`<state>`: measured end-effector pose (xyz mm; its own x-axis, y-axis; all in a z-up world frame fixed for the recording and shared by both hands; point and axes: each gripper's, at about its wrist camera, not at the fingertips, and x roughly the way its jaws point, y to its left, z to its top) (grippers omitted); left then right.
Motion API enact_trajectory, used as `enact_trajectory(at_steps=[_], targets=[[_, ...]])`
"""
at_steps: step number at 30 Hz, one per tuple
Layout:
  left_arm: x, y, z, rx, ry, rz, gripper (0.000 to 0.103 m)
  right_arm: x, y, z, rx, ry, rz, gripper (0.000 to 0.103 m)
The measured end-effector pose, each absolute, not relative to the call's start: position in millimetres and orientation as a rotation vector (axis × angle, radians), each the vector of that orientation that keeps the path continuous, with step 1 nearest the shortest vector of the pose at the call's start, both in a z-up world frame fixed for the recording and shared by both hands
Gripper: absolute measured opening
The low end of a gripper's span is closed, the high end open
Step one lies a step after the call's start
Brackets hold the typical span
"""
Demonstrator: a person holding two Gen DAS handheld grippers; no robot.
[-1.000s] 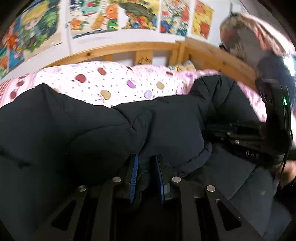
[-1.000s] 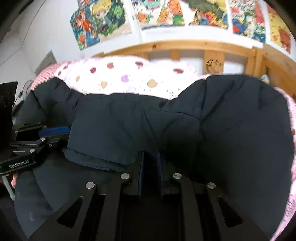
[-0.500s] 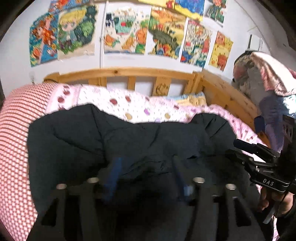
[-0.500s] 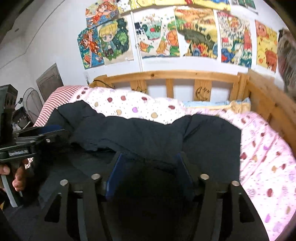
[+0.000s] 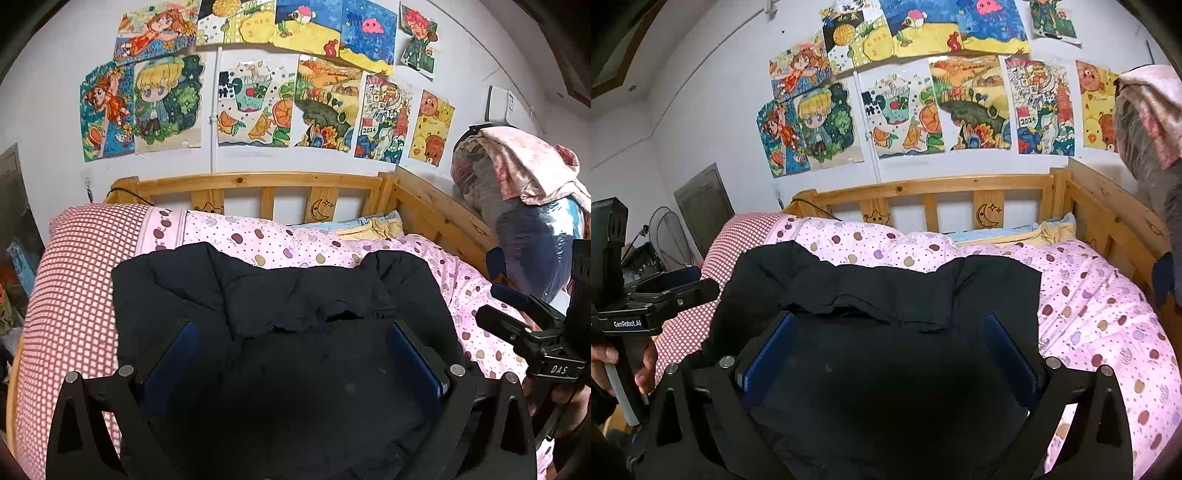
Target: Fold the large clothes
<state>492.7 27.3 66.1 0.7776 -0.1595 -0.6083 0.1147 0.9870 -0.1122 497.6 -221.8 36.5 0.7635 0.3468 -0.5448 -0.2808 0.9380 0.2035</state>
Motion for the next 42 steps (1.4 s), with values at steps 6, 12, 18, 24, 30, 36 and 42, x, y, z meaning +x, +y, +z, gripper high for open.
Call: enact_trajectory(at_steps=[6,12,18,24,30,36,42], targets=[[456.7,24.4,81.9,-0.044,0.623,-0.147,0.103,463.4,-222.7,49.0,0.086,0.596,0.339,0.101],[415.4,19.0,92.0,0.000,0.592,-0.147,0.103,426.3,-223.6,61.8,0.059,0.580,0.336,0.101],[368.4,19.5,97.1,0.021,0.530,-0.123,0.103,391.5,-226.6,70.5,0.046,0.567,0.337,0.101],[328.4,18.8,98.8,0.029,0.507,-0.147,0.103,355.9,-230.4,76.1,0.028,0.559,0.334,0.101],[294.4,15.4,98.3,0.050,0.492,-0.159,0.103,318.5,-234.6,75.4,0.018,0.554,0.332,0.101],[266.8,15.1,94.1,0.051,0.492,-0.169,0.103,290.2,-235.7,71.9,-0.009,0.556,0.333,0.101],[243.9,13.7,86.7,0.076,0.493,-0.176,0.103,259.5,-234.3,65.0,-0.032,0.557,0.345,0.101]])
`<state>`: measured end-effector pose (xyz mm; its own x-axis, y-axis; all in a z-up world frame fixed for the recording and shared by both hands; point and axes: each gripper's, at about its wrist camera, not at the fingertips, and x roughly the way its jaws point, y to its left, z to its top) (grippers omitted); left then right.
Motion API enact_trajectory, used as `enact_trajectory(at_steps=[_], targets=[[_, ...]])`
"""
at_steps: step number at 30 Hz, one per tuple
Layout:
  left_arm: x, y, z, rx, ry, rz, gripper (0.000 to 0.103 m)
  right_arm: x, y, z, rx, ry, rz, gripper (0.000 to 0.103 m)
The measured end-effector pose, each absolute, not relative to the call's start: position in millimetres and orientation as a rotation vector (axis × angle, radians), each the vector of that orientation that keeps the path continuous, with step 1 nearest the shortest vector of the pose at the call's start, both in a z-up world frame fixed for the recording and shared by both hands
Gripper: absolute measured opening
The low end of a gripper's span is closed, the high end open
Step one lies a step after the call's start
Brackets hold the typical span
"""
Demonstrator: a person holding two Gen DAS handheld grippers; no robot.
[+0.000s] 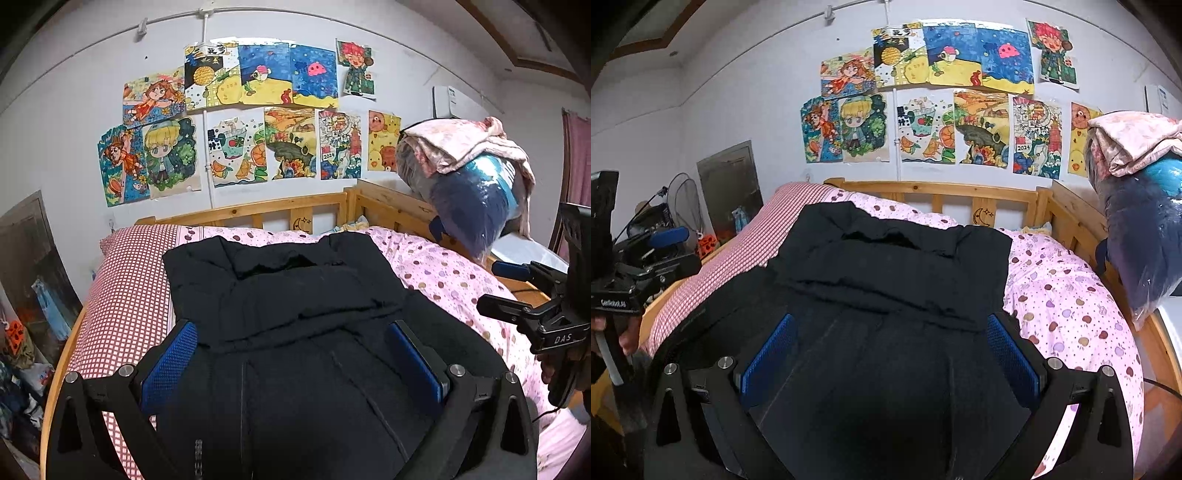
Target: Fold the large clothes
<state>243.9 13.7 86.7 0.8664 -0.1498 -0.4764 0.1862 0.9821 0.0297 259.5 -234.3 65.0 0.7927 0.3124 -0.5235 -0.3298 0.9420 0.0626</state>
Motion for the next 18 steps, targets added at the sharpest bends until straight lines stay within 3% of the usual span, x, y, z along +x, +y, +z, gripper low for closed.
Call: enact_trajectory(at_steps=[18], targets=[[190.3,24.8,52.6,0.133,0.552,-0.222,0.103,183.1,-233.2,49.8,-0.119,0.499,0.351,0.101]])
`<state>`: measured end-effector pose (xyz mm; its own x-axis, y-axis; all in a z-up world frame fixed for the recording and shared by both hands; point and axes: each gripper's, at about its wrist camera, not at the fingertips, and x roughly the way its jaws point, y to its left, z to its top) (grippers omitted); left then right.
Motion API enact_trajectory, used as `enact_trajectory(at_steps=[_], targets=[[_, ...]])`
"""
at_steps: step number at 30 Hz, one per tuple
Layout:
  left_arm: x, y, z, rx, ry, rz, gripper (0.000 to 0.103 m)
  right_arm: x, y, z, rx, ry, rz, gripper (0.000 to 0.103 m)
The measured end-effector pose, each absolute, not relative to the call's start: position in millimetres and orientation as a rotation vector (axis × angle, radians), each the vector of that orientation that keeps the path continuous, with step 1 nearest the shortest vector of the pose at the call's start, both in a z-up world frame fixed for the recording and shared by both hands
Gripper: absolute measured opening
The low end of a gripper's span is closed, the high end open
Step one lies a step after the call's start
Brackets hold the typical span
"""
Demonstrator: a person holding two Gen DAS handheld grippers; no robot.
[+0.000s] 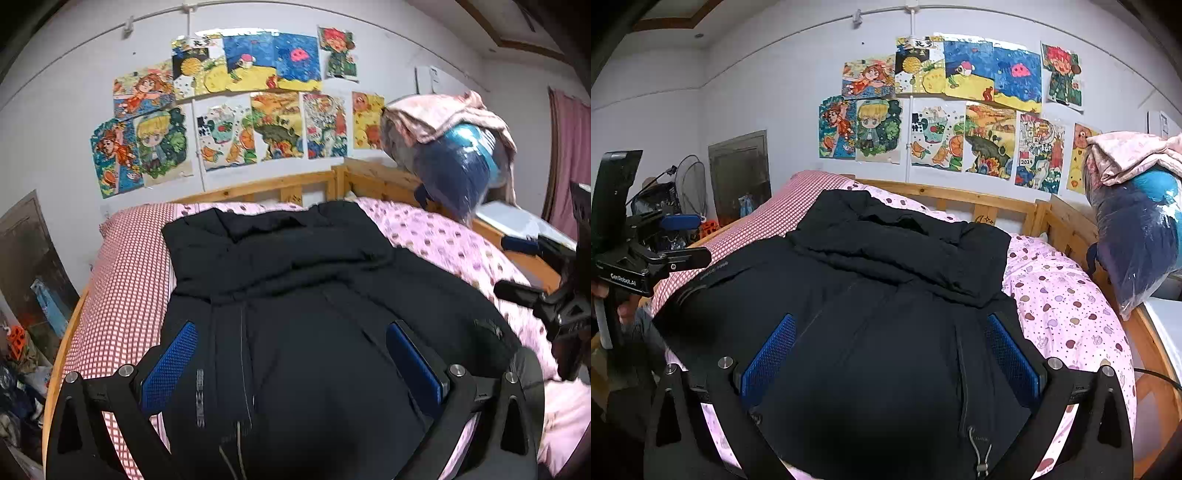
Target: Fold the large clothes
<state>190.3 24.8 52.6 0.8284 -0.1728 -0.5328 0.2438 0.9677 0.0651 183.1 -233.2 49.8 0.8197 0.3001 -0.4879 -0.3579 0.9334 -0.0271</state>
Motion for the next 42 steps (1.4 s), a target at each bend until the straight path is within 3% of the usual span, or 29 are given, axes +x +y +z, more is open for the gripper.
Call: enact_trajectory(at_steps=[13,24,42], targets=[[148.2,42.0,10.3,0.121,0.620,-0.255,0.103,130.3,-243.6,17.1,-0.203,0.474,0.241,0.101],[123.1,19.6,-16.7,0.209,0.621,-0.260,0.103,118.0,-273.3,-7.1,-0.079,0.520,0.189,0.101],[116.4,18.8,-7.2,0.200,0.583,-0.313,0.103,60.5,-368.5,103.7,-0.144,0.432,-0.004,0.101]])
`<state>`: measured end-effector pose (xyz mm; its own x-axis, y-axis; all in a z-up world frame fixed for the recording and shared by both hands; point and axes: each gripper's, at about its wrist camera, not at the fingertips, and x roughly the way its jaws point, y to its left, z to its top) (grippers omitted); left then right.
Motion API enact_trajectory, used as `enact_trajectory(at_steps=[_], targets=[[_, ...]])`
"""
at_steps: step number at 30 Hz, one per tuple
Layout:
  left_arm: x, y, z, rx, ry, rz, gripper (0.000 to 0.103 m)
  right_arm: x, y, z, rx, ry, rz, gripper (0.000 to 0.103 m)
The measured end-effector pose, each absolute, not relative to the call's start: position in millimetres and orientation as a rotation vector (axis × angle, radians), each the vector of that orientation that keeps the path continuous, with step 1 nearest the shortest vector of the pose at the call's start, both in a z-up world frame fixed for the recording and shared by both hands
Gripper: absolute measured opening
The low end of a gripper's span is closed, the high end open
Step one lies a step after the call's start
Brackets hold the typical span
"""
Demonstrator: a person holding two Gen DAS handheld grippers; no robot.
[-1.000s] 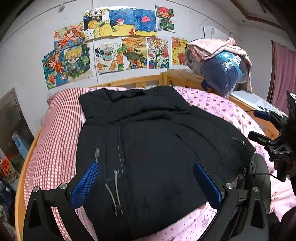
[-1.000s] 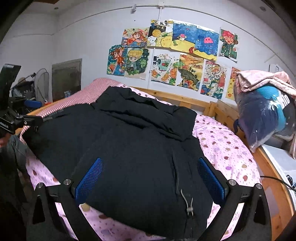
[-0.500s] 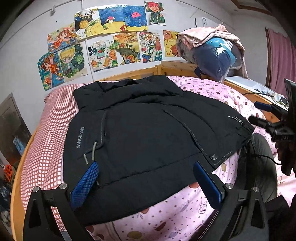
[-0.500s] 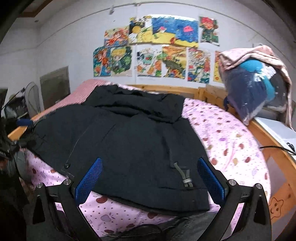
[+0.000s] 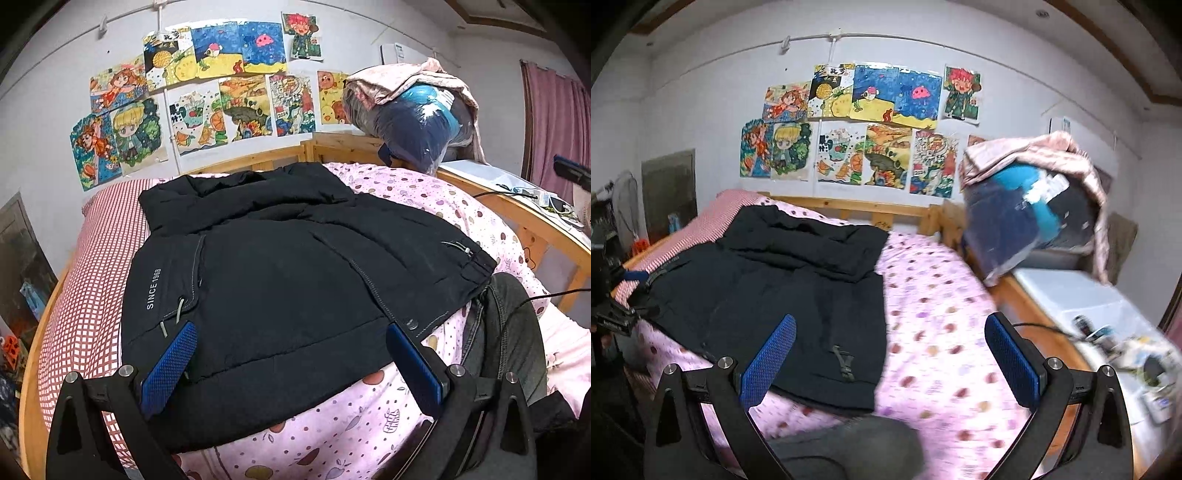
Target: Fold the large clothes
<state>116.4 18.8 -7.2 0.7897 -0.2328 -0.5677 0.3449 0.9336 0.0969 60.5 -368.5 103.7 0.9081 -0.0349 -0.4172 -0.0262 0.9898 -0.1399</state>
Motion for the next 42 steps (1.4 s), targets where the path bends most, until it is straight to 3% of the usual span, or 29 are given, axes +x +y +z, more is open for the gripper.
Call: enact_trajectory(at_steps=[6,23,42], targets=[[104.6,14.0,-11.2,0.225,0.594,-0.315,0.103,47.7,-366.5,113.4,-0.174,0.473,0.026,0.101],[98.5,9.3,-45.9,0.292,0.697,-0.241,0.103,94.8,-304.4,-33.3,-0.157,0.641,0.231,0.101],[108.6,-11.1,-76.1,0.444,0.684,-0.125,0.103,136.8,-263.4,-88.9,-0.222,0.736,0.306,0.101]])
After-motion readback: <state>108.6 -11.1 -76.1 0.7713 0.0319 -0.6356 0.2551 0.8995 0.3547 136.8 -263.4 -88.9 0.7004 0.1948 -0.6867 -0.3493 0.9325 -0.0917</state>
